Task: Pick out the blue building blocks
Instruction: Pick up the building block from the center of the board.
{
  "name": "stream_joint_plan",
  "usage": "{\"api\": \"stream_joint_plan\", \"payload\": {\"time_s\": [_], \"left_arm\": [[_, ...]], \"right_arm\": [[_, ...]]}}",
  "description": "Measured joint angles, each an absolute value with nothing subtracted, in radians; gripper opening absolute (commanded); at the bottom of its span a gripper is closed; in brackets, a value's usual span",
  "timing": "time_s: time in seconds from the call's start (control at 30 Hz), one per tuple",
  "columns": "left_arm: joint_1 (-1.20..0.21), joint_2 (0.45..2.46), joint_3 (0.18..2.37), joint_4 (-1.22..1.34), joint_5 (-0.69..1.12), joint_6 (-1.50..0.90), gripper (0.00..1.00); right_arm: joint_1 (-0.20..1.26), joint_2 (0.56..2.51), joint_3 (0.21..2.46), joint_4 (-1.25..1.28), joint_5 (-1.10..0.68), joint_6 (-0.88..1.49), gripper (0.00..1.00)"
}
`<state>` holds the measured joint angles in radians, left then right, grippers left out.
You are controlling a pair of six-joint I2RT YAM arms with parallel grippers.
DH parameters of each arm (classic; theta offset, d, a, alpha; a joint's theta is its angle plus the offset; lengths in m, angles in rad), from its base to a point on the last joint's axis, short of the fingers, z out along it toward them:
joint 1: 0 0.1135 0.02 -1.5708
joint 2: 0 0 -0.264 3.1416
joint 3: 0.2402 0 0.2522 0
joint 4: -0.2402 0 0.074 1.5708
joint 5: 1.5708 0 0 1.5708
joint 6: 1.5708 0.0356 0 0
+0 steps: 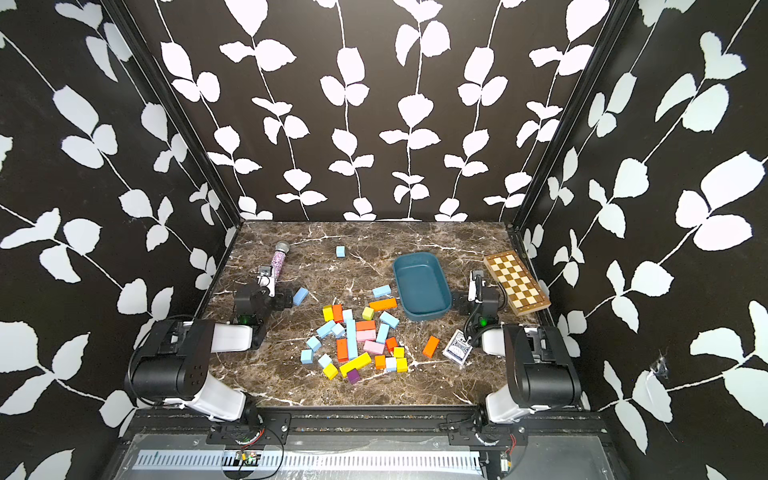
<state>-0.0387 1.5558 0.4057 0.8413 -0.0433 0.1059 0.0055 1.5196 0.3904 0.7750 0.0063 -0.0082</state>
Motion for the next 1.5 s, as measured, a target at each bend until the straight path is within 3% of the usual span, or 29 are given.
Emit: {"api": "stream_joint_plan", "payload": {"time_s": [0.17, 0.37, 0.63, 0.8, 0.97, 1.17, 1.5], "left_arm": [[-0.039, 1.556, 0.406, 0.841, -0.044, 0.106, 0.99], [-0.039, 1.547, 0.411, 0.818, -0.045, 0.107, 0.99], [-0.039, 1.295, 0.482, 0.603, -0.003, 0.134, 0.99], [-0.039, 1.256, 0.702, 0.282, 0.044, 0.139, 0.99], [-0.039, 1.330, 0.936, -0.046, 0.083, 0.110, 0.99], [-0.039, 1.348, 0.967, -0.235, 0.114, 0.030, 0.99], [-0.039, 1.430, 1.049, -0.364, 0.166, 0.023, 0.99]], "right_arm": [[0.006, 1.508, 0.395, 0.756, 0.021, -0.004, 0.99], [0.006, 1.343, 0.546, 0.426, 0.052, 0.047, 0.99], [0.019, 1.168, 0.756, -0.031, 0.019, 0.251, 0.99], [0.179, 1.170, 0.846, -0.273, 0.041, 0.289, 0.99], [0.368, 1.269, 1.004, -0.448, 0.053, 0.343, 0.99], [0.551, 1.511, 1.277, -0.607, 0.066, 0.400, 0.99], [0.727, 1.817, 1.541, -0.670, 0.044, 0.466, 0.82]]}}
